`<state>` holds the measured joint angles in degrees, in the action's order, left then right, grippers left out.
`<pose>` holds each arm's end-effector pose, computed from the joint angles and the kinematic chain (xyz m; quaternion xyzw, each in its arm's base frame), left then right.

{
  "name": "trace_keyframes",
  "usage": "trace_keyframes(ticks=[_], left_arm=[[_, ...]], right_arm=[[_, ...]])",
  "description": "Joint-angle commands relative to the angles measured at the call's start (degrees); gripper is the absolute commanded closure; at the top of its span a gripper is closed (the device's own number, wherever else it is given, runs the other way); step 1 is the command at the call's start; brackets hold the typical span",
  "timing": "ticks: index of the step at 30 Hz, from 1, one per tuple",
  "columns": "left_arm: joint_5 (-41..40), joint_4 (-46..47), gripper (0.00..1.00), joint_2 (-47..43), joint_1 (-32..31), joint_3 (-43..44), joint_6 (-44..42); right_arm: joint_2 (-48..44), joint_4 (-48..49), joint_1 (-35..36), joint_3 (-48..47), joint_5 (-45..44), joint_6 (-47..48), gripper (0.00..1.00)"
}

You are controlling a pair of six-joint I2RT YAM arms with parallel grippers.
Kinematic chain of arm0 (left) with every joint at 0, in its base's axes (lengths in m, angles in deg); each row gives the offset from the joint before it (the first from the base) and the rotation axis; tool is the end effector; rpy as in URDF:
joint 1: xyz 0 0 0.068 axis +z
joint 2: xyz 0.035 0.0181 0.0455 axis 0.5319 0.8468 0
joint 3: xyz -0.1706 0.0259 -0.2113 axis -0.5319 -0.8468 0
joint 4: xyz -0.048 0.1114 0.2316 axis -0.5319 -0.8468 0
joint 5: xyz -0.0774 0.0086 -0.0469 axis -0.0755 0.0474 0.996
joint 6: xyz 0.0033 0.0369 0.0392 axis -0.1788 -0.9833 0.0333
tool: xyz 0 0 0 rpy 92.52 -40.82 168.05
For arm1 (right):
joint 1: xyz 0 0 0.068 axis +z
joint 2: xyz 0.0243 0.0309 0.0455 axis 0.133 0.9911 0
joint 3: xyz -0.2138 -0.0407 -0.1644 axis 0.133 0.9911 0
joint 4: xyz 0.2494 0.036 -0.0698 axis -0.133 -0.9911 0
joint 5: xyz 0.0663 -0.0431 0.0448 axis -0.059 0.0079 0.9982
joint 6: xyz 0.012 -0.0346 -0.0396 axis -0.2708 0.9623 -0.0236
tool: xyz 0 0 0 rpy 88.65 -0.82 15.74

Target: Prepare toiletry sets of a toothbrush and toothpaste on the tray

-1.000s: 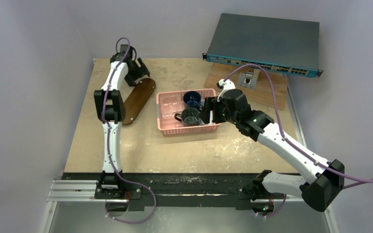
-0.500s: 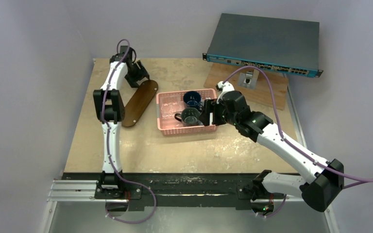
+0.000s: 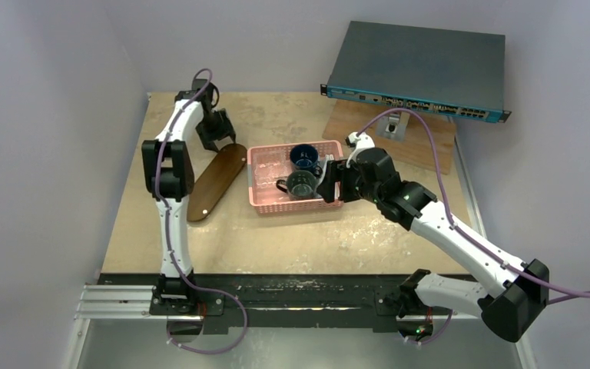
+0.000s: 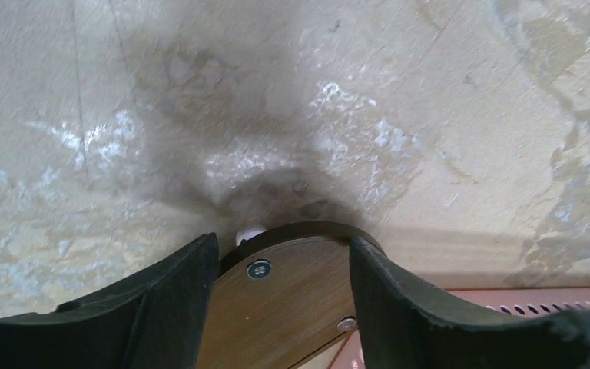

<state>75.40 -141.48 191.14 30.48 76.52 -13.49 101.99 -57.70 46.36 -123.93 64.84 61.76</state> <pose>0.5035 -0.0190 0.1812 -0.2384 0.9550 -0.1066 0.1406 0.1923 0.1527 0.3168 -0.0902 0.8714 0.2464 0.4146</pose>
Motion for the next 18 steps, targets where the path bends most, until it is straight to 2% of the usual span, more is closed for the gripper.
trace_keyframes(ticks=[1, 3, 18], left_arm=[[-2.86, -4.09, 0.42, -4.40, -0.82, -1.08, -4.17], [-2.84, -4.03, 0.46, -5.90, -1.31, -3.38, -4.52], [-4.13, 3.37, 0.52, -19.94, -1.60, -27.34, -3.39]], right_arm=[[-1.66, 0.99, 0.24, 0.56, 1.18, -1.02, 0.25], [-1.92, 1.14, 0.31, 0.79, 1.36, -1.33, 0.25], [-4.12, 1.93, 0.38, 3.37, 3.25, -2.63, 0.24]])
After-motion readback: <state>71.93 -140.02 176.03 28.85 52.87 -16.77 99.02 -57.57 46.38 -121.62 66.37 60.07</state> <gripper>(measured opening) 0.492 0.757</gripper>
